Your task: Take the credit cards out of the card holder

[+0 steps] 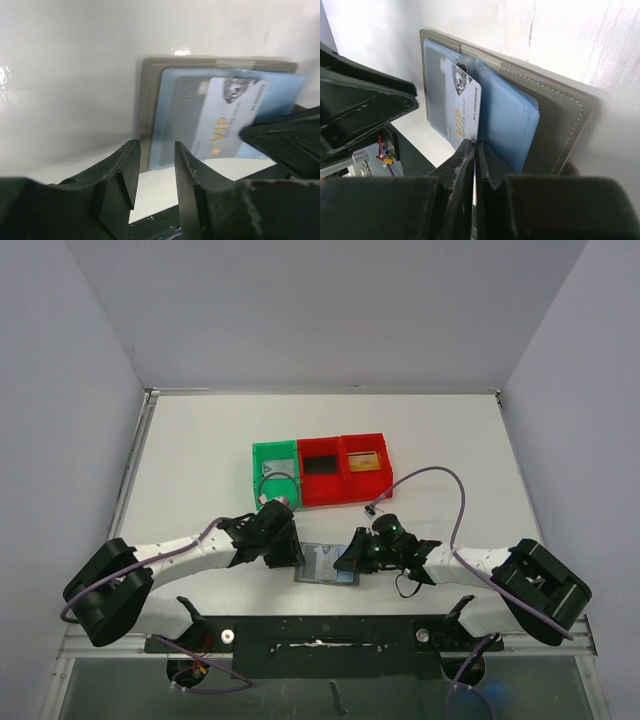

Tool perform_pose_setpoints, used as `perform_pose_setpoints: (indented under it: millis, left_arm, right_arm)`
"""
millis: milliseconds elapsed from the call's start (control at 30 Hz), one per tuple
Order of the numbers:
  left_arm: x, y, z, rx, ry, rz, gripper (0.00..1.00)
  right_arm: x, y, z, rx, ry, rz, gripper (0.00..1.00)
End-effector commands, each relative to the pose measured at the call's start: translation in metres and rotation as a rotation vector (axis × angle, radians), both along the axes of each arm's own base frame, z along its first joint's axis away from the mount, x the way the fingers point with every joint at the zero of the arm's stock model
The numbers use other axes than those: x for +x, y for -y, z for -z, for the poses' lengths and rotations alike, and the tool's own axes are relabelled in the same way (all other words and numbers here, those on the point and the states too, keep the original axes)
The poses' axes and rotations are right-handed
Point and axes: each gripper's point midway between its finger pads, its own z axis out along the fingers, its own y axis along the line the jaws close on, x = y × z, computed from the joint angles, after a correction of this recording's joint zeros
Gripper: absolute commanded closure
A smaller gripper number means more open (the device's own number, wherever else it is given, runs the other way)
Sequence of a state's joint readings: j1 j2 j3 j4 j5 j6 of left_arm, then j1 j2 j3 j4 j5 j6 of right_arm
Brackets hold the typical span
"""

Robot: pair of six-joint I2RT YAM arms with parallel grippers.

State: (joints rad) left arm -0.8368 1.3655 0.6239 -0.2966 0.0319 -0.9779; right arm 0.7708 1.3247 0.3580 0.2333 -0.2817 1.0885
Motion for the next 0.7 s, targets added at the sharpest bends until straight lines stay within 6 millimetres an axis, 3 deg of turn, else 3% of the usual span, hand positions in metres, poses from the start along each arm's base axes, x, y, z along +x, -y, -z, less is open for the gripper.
perform_pose_setpoints:
  millis: [0, 133, 267, 467, 667]
  left_arm:
    - [0.028, 0.022, -0.055, -0.092, 0.164, 0.035, 0.63]
    - [0.033, 0.052, -0.084, -0.228, 0.221, 0.134, 0.61]
    - [0.030, 0.072, -0.075, -0.272, 0.180, 0.203, 0.68]
    - [0.017, 0.048, -0.020, -0.119, 0.038, 0.152, 0.90]
    - [0.006, 0.024, 0.001, -0.034, 0.002, 0.129, 0.94]
  right_arm:
    - [0.005, -0.004, -0.001, 0.017, 0.022, -0.012, 1.00]
    - [0.008, -0.004, 0.001, 0.007, 0.018, -0.001, 1.00]
    - [0.009, -0.002, 0.003, -0.007, 0.012, 0.015, 1.00]
    - [0.012, -0.004, -0.001, 0.006, 0.018, 0.019, 1.00]
    - [0.015, -0.012, -0.008, 0.041, 0.029, 0.006, 1.00]
